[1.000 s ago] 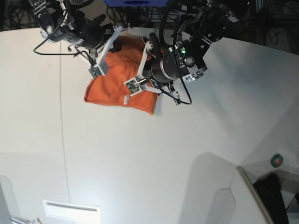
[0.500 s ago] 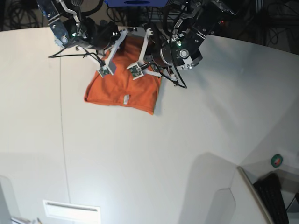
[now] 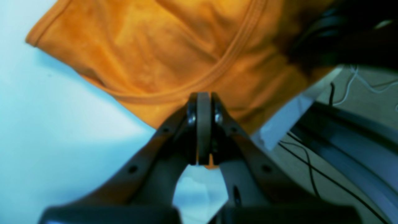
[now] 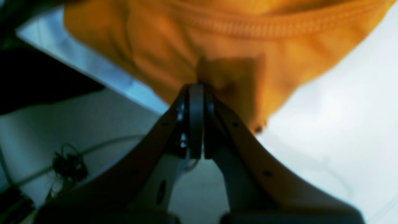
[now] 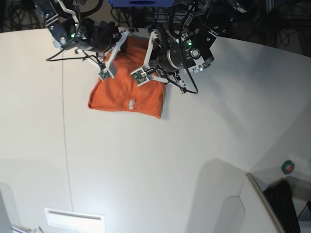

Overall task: Layout the t-shirt on the table in an organized manner, then fold the t-shirt properly
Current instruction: 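Grasp the bundle's collar edge with both grippers and pull it straight, then release the bundle and lift both grippers away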

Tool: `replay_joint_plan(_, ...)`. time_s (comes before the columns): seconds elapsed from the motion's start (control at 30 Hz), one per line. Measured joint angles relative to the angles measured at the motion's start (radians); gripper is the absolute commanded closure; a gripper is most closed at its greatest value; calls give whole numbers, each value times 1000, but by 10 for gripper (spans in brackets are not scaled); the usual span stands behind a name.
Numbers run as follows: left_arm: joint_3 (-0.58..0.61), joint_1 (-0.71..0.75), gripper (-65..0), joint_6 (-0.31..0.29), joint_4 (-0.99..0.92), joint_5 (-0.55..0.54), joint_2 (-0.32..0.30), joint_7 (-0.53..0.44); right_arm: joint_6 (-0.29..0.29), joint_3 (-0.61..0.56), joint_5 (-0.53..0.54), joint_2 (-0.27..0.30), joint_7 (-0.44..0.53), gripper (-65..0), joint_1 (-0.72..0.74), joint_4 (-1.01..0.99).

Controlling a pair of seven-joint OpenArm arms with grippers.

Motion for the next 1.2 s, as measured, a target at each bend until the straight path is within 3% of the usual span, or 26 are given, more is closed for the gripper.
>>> replay_joint_plan(0.17, 1, 21, 0, -1, -2, 0, -66, 2, 1, 58, 10, -3, -17, 0, -36, 74)
replay_joint_plan(0.37, 0, 20, 0, 3, -5, -2, -97, 0, 0, 130, -1, 7, -16, 0, -39, 74)
replay_joint_plan(0.83, 8, 20, 0, 3, -69, -8, -93, -4, 2, 187, 3, 43, -8, 0, -24, 32)
replay_joint_plan(1.2, 1, 38, 0, 3, -34, -11, -82, -3, 1, 184, 3, 40, -8, 0, -36, 46)
